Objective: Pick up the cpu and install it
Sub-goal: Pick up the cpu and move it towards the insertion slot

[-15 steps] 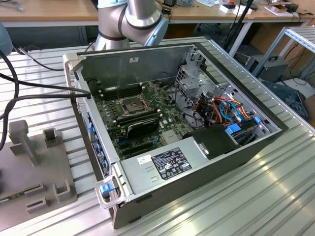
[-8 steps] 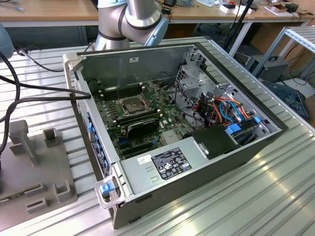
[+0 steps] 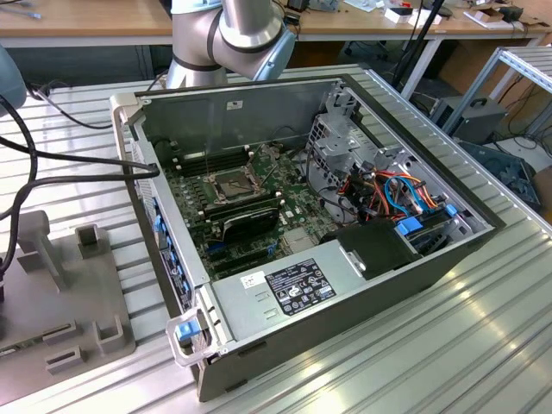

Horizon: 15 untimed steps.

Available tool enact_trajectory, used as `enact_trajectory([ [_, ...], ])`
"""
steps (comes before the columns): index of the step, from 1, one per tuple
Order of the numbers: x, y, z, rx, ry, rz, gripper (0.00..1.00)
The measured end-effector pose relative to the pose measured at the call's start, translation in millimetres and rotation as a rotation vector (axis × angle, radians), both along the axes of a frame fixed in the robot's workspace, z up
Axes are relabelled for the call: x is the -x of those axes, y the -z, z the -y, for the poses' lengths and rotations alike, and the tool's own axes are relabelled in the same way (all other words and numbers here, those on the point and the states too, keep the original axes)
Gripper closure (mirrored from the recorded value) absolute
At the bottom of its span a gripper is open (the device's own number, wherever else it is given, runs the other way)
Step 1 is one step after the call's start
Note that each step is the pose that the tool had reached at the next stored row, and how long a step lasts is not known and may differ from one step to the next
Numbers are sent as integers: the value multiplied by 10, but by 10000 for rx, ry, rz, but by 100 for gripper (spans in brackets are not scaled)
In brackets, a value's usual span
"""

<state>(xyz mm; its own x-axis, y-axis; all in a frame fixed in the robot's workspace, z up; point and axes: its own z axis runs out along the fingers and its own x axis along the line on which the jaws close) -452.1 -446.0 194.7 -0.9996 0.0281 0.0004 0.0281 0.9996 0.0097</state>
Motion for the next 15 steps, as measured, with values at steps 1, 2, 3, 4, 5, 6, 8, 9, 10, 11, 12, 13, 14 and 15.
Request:
enact_trajectory([
  [1,0,0,0,0,0,0,45],
  [2,0,0,0,0,0,0,44],
  [3,0,0,0,0,0,0,38],
  [4,0,0,0,0,0,0,38],
  [5,0,1,0,-1,0,0,32],
  [6,0,0,0,0,0,0,32],
  [8,0,0,0,-1,0,1,32],
  [9,0,0,1,3,0,1,32],
  [10,0,0,1,11,-1,-1,32],
  [11,-1,6,1,22,-2,3,32],
  [12,-1,16,1,35,-2,3,32],
  [13,0,21,0,50,0,1,32],
  [14,0,22,0,61,0,-1,32],
  [15,0,21,0,63,-1,-2,32],
])
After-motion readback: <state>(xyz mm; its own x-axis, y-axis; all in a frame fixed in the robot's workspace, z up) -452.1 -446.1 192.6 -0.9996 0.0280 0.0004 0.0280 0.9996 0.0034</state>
